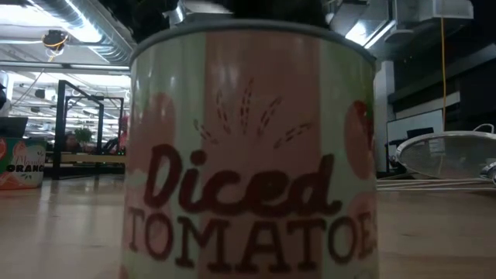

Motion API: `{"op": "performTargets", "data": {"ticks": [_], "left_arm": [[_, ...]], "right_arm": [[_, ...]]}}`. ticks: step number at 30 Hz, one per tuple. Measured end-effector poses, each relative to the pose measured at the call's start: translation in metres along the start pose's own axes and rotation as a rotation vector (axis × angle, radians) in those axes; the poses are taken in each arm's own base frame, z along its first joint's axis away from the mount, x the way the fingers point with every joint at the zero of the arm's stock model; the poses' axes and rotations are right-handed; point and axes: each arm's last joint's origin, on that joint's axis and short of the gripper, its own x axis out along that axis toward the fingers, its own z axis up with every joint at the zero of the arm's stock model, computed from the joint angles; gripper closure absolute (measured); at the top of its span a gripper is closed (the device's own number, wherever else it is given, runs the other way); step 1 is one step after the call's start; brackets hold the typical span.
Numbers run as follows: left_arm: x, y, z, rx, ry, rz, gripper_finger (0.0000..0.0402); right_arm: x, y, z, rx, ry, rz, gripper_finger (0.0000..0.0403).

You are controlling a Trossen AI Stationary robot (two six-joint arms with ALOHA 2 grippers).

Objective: Pick and place cans onto a shelf
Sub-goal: Put the light green can on the shelf

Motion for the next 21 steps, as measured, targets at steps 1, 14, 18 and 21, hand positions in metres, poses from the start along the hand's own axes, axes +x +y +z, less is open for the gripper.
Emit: {"op": "performTargets", "data": {"ticks": [1, 14, 18, 21], "left_arm": [[-0.001, -0.003, 0.000, 0.007, 0.000, -0.010, 0.0302], [-0.022, -0.063, -0.009, -0.167, 0.043, -0.261, 0.0302], [-0.033, -0.082, -0.019, -0.269, 0.112, -0.315, 0.0302], [-0.040, -0.092, -0.028, -0.373, 0.202, -0.330, 0.0302]], "right_arm": [[-0.012, 0.002, 0.001, -0.001, -0.004, -0.003, 0.0322], [-0.113, 0.046, -0.021, 0.105, -0.002, -0.001, 0.0322], [-0.113, 0.063, -0.042, 0.172, -0.054, -0.037, 0.0322], [-0.110, 0.075, -0.060, 0.205, -0.106, -0.066, 0.0322]]}}
